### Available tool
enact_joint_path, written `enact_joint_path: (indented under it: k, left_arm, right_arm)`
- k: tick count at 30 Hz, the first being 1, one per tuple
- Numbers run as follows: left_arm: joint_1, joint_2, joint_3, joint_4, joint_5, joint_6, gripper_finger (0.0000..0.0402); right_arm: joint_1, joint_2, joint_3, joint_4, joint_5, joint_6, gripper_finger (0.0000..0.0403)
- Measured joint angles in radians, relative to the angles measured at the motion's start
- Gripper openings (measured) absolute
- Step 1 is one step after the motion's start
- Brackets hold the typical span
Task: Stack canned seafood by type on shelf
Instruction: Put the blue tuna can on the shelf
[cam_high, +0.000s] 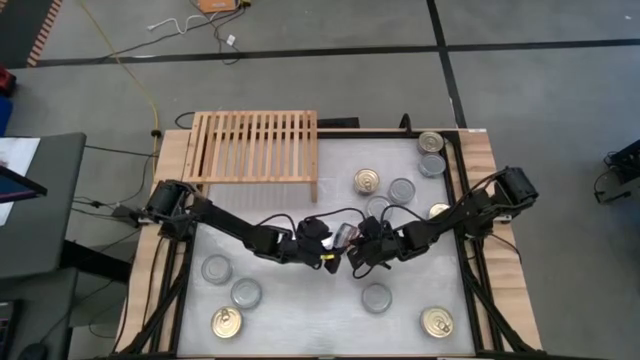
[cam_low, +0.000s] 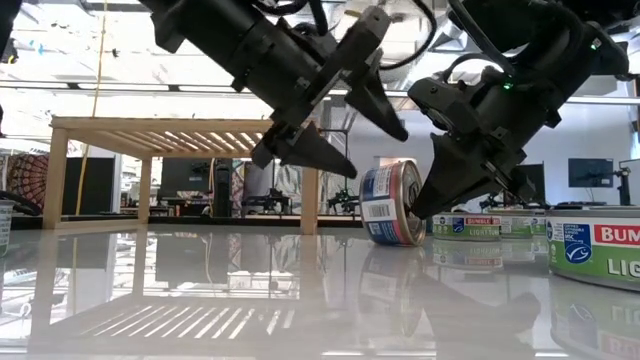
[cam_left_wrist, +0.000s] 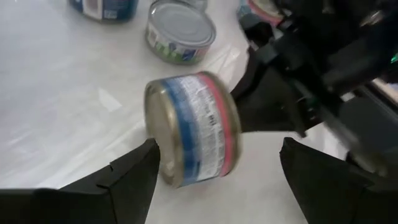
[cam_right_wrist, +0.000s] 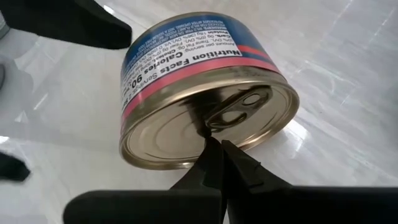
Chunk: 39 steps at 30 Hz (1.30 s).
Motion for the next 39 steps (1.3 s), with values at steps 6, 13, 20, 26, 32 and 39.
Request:
enact_joint_path:
  k: [6, 13, 20, 26, 32, 39]
  left_arm:
    - [0.000, 0.038, 0.002, -0.012, 0.001, -0.032, 0.0318]
    - [0.001, 0.076, 0.024, 0.038, -0.001, -0.011, 0.0318]
    - [0.001, 0.083, 0.029, 0.042, -0.002, 0.029, 0.0318]
    - [0.006, 0.083, 0.029, 0.038, -0.003, 0.034, 0.0318]
    - [0.019, 0.083, 0.029, 0.036, -0.003, 0.031, 0.0318]
    - [0.041, 0.083, 0.028, -0.018, -0.005, 0.025, 0.0318]
  right_arm:
    - [0.000, -0.001, 0.001, 0.002, 0.000, 0.000, 0.0022]
    - [-0.003, -0.001, 0.001, -0.010, 0.004, -0.005, 0.0022]
    - [0.028, -0.003, 0.001, -0.046, 0.041, 0.016, 0.0022]
    - [0.072, -0.051, 0.000, -0.093, 0.045, 0.019, 0.0022]
    - [0.164, -0.134, 0.000, -0.240, 0.052, 0.083, 0.0022]
    - [0.293, -0.181, 0.000, -0.387, 0.158, 0.264, 0.0022]
